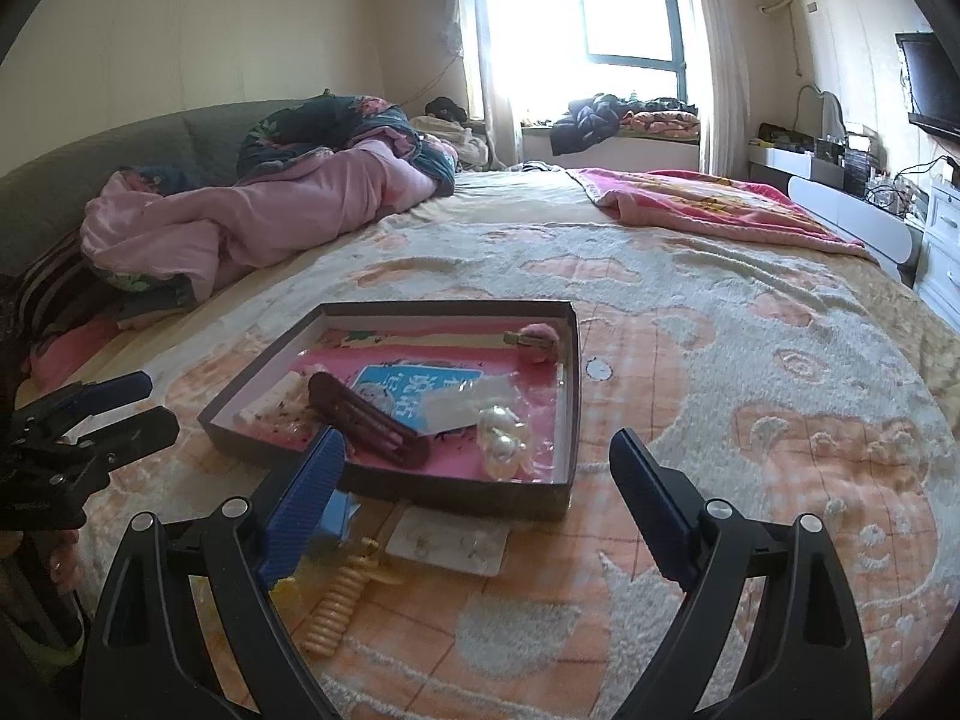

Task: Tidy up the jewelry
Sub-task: 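Withdraw both tools from the tray toward the bagged bangles and spiral tie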

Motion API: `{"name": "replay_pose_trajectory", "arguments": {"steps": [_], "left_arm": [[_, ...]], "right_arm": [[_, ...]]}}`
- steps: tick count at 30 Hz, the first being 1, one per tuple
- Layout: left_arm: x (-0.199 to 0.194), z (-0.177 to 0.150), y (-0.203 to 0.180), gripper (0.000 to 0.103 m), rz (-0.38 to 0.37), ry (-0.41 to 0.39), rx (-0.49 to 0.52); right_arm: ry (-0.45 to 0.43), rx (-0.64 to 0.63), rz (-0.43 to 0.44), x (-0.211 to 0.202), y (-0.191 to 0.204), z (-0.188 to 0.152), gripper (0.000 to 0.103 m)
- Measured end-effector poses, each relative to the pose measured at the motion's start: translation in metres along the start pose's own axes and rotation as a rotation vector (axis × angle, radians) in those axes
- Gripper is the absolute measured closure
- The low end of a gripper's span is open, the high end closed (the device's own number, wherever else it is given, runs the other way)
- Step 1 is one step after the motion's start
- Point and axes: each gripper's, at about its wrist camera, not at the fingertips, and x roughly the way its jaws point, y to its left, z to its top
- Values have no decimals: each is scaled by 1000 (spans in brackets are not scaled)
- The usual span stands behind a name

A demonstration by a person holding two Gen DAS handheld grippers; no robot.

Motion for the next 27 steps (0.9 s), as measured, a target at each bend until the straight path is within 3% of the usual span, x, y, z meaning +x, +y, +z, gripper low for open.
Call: {"name": "replay_pose_trajectory", "arguments": {"steps": [27], "left_arm": [[-23,-39,4,18,-18,44,50]], "right_arm": [[82,-87,49,-3,36,-35,16]]}}
